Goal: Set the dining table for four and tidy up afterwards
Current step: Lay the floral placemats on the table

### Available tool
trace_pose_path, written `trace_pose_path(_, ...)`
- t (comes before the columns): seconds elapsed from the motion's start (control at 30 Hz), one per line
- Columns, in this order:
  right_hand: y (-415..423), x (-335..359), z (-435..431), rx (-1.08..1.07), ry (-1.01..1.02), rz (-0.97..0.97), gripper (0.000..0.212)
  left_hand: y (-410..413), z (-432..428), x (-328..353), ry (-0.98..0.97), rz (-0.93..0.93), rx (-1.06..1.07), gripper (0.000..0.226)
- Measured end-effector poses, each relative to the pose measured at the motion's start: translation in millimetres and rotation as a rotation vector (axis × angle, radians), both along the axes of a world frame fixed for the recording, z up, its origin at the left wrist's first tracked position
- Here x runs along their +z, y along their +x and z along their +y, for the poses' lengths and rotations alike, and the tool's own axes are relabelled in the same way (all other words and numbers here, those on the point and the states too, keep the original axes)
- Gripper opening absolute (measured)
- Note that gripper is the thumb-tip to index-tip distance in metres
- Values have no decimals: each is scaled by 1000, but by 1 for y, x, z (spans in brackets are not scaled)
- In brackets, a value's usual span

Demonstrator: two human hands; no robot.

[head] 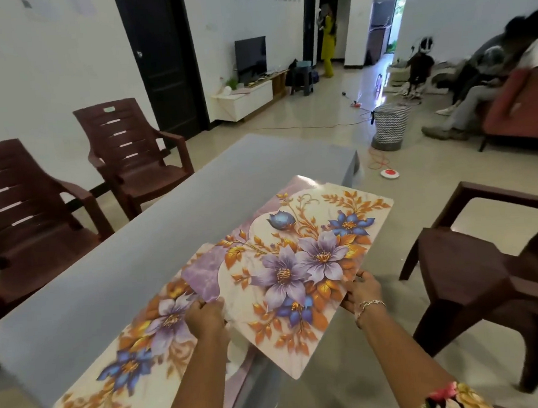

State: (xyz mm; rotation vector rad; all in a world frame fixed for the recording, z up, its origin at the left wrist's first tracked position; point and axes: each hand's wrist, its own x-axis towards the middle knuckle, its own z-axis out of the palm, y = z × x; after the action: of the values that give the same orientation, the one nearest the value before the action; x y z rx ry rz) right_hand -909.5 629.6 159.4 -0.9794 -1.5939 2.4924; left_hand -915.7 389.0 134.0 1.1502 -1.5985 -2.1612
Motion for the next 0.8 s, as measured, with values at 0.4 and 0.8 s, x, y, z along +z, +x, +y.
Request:
trace_pose_path(0.4, -101, 18, 96, 27, 32, 59, 31, -109, 89, 10, 14, -11, -56, 29)
trace_pose_path(0.8, -318, -6, 163, 141, 84, 10, 27, -298, 151, -5, 118, -19, 41, 18)
